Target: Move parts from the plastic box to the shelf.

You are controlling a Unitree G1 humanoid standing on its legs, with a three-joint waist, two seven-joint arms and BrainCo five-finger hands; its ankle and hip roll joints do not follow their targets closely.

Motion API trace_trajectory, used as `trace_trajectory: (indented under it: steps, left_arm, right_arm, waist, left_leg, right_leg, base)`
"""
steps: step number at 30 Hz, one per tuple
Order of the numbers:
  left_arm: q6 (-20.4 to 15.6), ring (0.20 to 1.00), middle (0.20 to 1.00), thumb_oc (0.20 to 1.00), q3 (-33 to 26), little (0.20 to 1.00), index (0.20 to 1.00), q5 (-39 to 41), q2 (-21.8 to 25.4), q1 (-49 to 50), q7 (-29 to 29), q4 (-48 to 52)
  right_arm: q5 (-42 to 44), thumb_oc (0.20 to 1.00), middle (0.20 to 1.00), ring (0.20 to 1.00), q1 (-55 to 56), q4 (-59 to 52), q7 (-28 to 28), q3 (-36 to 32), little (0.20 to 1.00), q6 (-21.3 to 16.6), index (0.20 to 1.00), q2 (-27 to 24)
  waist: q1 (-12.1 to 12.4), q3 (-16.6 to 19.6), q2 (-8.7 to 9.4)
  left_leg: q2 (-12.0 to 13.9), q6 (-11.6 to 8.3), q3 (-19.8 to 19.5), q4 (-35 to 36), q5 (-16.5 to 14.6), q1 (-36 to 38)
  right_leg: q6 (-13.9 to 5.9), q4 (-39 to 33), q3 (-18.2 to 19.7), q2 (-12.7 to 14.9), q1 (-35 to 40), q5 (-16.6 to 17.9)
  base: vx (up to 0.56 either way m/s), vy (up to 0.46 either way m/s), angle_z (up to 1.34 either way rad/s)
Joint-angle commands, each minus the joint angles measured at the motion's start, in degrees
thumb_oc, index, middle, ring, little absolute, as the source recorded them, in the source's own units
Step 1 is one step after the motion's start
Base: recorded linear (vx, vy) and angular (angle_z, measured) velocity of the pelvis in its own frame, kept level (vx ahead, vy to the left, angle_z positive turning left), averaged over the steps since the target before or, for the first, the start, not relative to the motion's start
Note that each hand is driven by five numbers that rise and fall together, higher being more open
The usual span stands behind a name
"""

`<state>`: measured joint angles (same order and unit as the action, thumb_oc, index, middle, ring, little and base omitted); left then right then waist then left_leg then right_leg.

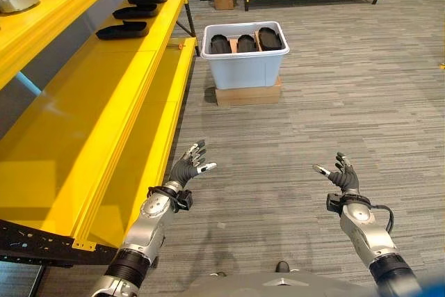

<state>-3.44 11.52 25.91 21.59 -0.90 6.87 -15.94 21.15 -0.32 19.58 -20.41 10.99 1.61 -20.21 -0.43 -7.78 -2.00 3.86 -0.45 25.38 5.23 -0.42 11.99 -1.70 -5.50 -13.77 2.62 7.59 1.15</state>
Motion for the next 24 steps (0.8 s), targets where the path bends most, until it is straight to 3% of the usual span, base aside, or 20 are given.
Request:
trace_trajectory:
  steps: [1,9,24]
  left_arm:
    - [-1.15,1.0,1.0,1.0,0.25,1.0,1.0,0.29,1.67,-2.39,-1.25,-0.11]
    - [0.88,1.0,1.0,1.0,-1.92,1.0,1.0,2.08,1.54,-0.77,2.41,-0.41]
    - [1.12,1.0,1.0,1.0,-2.28,1.0,1.0,1.89,1.71,-0.24,3.02,-1.66]
  right_arm:
    - [-1.6,1.0,1.0,1.0,-4.55,-0.06,1.72,0.51,1.0,-2.45,1.0,0.72]
    - [-2.51,1.0,1.0,1.0,-4.21,-0.86,6.76,0.72,1.0,-3.85,1.0,-0.12]
    - [-0.79,1.0,1.0,1.0,-4.26,-0.8,5.33,0.04,1.0,-2.75,1.0,-0.16]
  waist:
    - [0.89,2.34,1.76]
    - [1.91,2.18,2.16]
    - [2.42,1.25,2.2]
  left_leg:
    - [0.91,-2.11,-1.94,-1.68,-0.68,-1.39]
    - [0.51,-1.83,-3.24,-2.02,-0.87,-1.58]
    - [-0.66,-0.69,-4.53,-3.3,-1.79,-2.01]
  right_leg:
    - [-4.42,0.53,-3.66,5.45,1.56,0.9]
    - [-4.5,0.89,-4.27,5.42,2.0,0.74]
    - [-4.41,4.19,-4.04,5.62,1.72,-1.05]
  base:
    - [0.02,0.014,-0.13]
    - [0.01,0.028,0.0]
    - [0.01,0.066,0.01]
